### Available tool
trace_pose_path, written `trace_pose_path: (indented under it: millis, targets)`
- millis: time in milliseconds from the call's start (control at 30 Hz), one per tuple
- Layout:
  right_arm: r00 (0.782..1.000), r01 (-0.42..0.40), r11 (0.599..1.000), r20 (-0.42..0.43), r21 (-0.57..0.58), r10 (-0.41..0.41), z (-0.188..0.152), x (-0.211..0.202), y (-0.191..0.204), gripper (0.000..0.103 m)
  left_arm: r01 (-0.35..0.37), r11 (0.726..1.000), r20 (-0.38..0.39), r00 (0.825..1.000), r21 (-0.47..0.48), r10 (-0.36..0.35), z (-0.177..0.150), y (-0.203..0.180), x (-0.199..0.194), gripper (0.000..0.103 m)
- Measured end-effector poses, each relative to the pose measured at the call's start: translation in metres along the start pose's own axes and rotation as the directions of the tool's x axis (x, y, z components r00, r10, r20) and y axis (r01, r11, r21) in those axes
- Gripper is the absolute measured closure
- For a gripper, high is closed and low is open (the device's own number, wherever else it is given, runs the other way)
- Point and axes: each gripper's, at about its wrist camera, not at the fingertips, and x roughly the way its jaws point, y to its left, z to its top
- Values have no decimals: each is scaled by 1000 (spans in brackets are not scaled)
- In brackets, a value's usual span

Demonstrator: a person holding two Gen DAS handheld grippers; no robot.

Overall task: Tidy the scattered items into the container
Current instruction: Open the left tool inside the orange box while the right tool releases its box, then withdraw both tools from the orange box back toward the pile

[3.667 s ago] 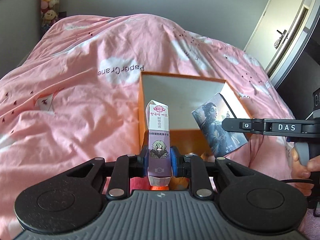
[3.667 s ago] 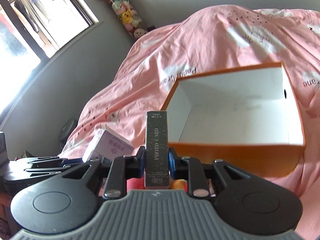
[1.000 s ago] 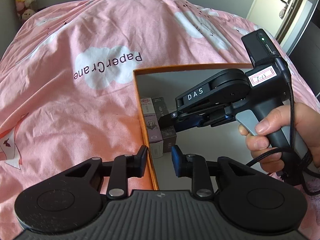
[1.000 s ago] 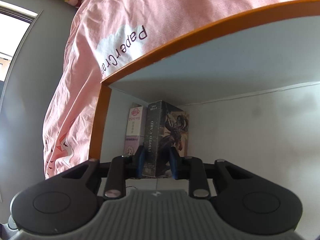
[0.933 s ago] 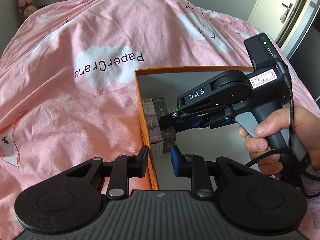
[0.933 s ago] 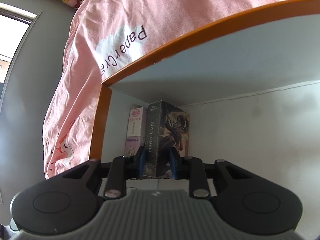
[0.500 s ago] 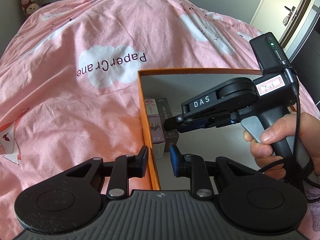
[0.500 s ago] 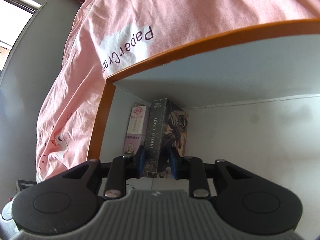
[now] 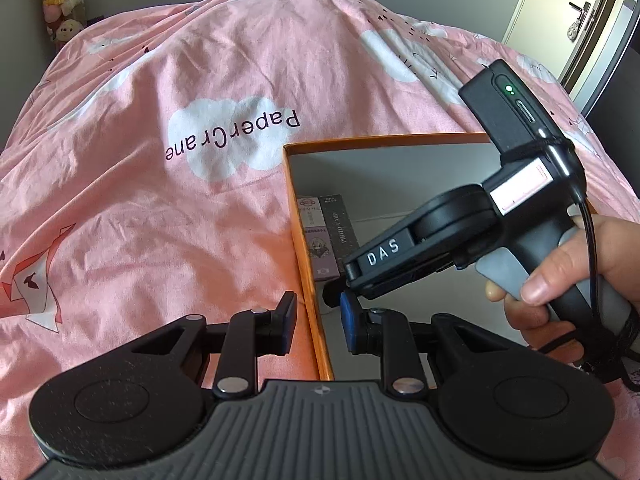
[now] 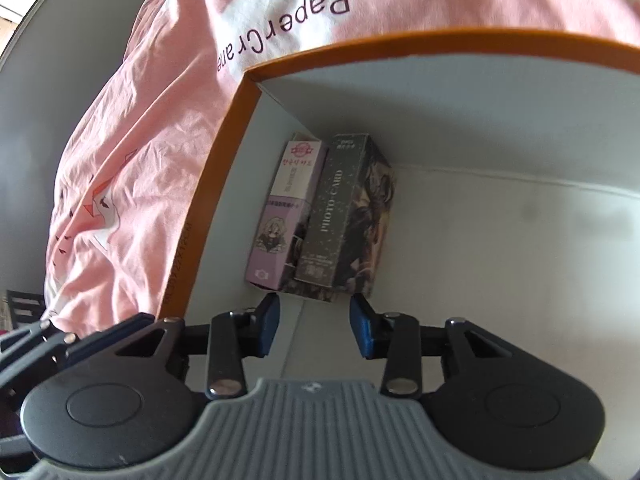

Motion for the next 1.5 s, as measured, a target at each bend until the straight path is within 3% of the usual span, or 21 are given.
trace_pose_path:
  millis: [167,267,433,533,700,800,900,1067,1167,1267,1400,1500]
  targets:
    - [999,16,999,37,27,-17,6,-2,2,72,18,1000,-10,1000,-12,-18,-2,3,4,77]
    - [999,-14,998,39,55,12,8,0,-2,79,22,1000,-11,1000,-22,-22,-3,4,4,77]
    - [999,-14,999,47,30,13,5,-5,1,76,14,1000,-5,1000,-24,-14,-5,4,-1,77]
    - [998,15,1000,61,-17,-14,-2,-14,7,66,12,1000,5,1000,-27,-12,-6,5,-9,77]
    - [988,20,993,156,-116,-2,-21,-41,20,63,-24,999,20,999,-23,25,-10,2,-25,77]
    - [969,9,986,246,-168,33,-37,-63,30,63,-43,999,39,998,-14,44,-14,-2,-38,77]
    - [936,10,973,345,-231,72,-53,-83,40,62,-71,997,72,995,11,70,-23,-8,-56,77]
    - [891,34,937,435,-348,129,-96,-113,55,61,-102,994,80,992,31,100,-42,-12,-85,76]
    - [894,43,929,429,-368,129,-127,-120,67,61,-101,995,24,995,14,101,-57,-9,-99,76]
    - [905,39,932,409,-361,120,-156,-115,78,61,-144,990,-27,989,7,144,-77,-5,-108,76]
    - [913,-24,943,378,-331,156,-193,-106,86,62,-216,976,-76,974,-20,214,-108,2,-116,76]
    - [921,-72,950,345,-305,180,-214,-95,92,62,-228,972,-110,969,-57,221,-132,8,-116,76]
